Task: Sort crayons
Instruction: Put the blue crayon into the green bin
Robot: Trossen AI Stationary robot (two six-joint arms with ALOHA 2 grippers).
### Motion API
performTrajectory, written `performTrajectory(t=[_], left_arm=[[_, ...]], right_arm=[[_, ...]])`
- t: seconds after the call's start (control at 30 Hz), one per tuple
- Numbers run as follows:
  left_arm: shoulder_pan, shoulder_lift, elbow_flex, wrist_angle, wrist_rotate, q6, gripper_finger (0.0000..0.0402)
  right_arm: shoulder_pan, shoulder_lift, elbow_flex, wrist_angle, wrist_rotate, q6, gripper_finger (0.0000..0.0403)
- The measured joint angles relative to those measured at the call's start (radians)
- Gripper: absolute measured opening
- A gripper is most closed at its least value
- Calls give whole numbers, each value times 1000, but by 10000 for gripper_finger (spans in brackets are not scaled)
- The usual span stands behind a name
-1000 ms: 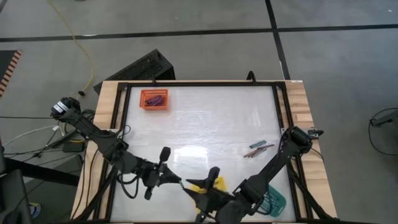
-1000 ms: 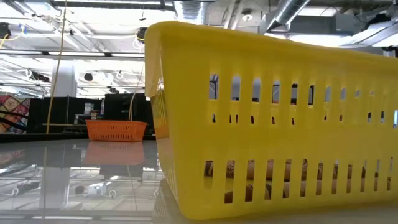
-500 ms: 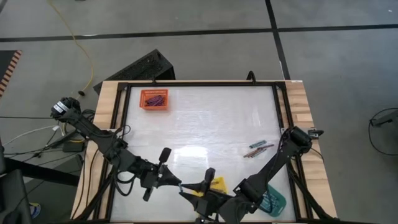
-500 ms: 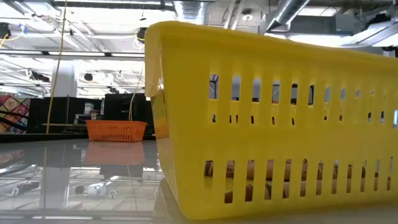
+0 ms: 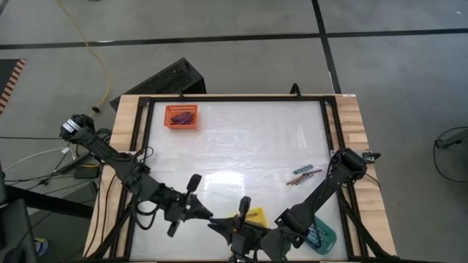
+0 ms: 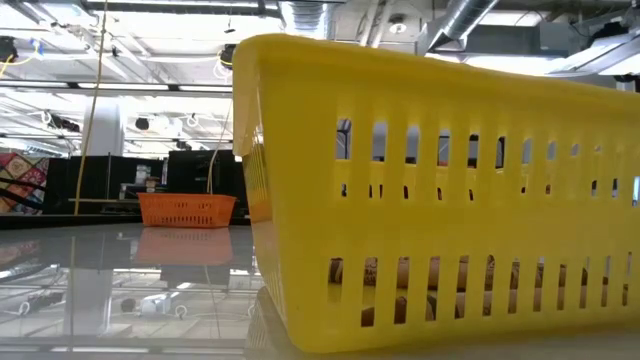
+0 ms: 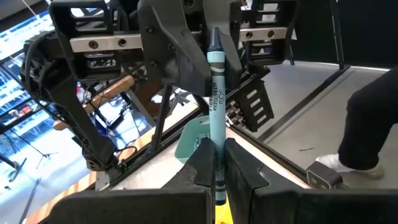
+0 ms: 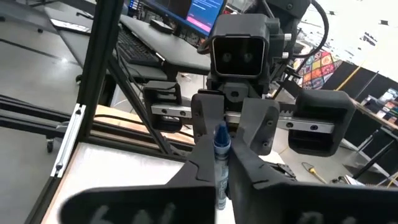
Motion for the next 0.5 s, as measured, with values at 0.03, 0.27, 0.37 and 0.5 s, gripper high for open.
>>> performTrajectory(t=[0.03, 0.27, 0.37, 0.5], left_arm=[[0, 0, 0, 3, 1, 4, 0], [-1, 0, 0, 5, -13, 34, 3], [0, 0, 0, 3, -23, 38, 26], [-1, 0, 0, -4, -46, 40, 80]], right_arm=[[-3, 0, 0, -1, -4, -3, 19], [-9, 0, 0, -1, -9, -2, 4], [-4, 0, 0, -2, 5, 9, 3], [24, 0, -1, -9, 54, 13, 2]])
